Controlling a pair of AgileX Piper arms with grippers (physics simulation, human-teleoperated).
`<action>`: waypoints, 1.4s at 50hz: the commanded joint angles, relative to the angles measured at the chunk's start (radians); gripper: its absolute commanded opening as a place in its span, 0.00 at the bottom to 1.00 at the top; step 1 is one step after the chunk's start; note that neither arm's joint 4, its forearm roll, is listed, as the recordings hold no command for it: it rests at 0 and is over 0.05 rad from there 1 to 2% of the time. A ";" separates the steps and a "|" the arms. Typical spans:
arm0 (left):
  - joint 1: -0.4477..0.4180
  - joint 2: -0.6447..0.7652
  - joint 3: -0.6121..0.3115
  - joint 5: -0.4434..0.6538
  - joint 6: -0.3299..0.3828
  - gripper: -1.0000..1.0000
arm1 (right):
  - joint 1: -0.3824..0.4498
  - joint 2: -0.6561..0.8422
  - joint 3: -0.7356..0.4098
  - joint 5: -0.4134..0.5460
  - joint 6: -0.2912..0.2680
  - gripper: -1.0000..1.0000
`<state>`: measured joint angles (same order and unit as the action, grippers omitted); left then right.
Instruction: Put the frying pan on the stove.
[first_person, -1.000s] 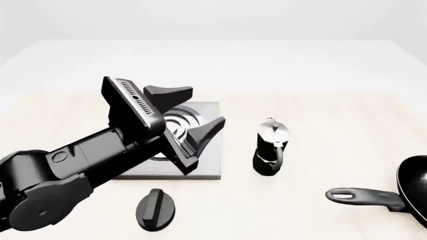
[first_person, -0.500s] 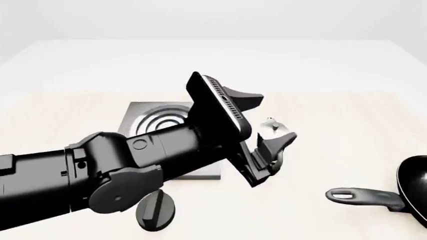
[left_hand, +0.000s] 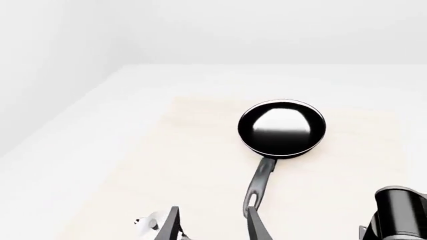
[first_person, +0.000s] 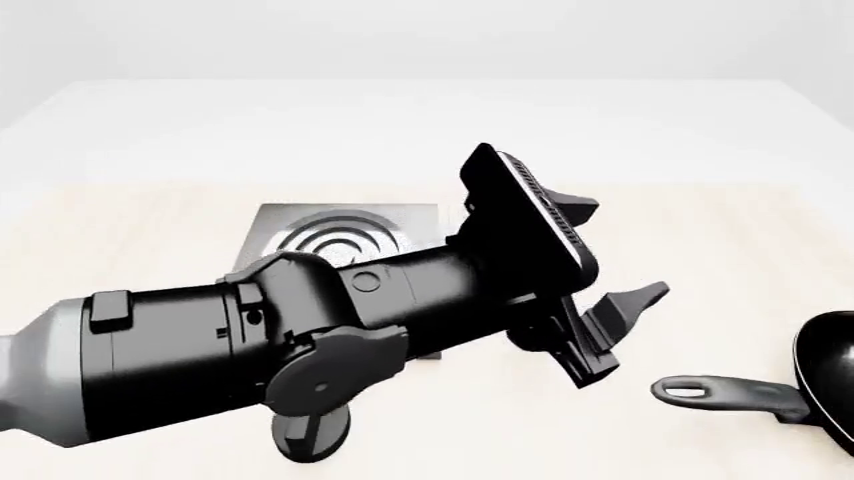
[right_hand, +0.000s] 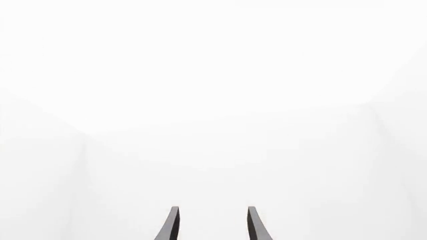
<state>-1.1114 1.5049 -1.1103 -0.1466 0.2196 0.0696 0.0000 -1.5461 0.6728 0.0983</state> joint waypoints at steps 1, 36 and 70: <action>-0.021 0.074 -0.091 0.035 -0.002 1.00 | -0.001 0.000 -0.010 0.005 0.008 1.00; -0.061 0.288 -0.326 0.117 -0.026 1.00 | -0.012 0.000 -0.028 0.024 0.016 1.00; -0.090 0.499 -0.529 0.197 -0.029 1.00 | 0.019 0.000 -0.033 0.014 -0.010 1.00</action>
<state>-1.1964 1.9485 -1.5855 0.0271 0.1918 0.0837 0.0000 -1.6081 0.7167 0.0930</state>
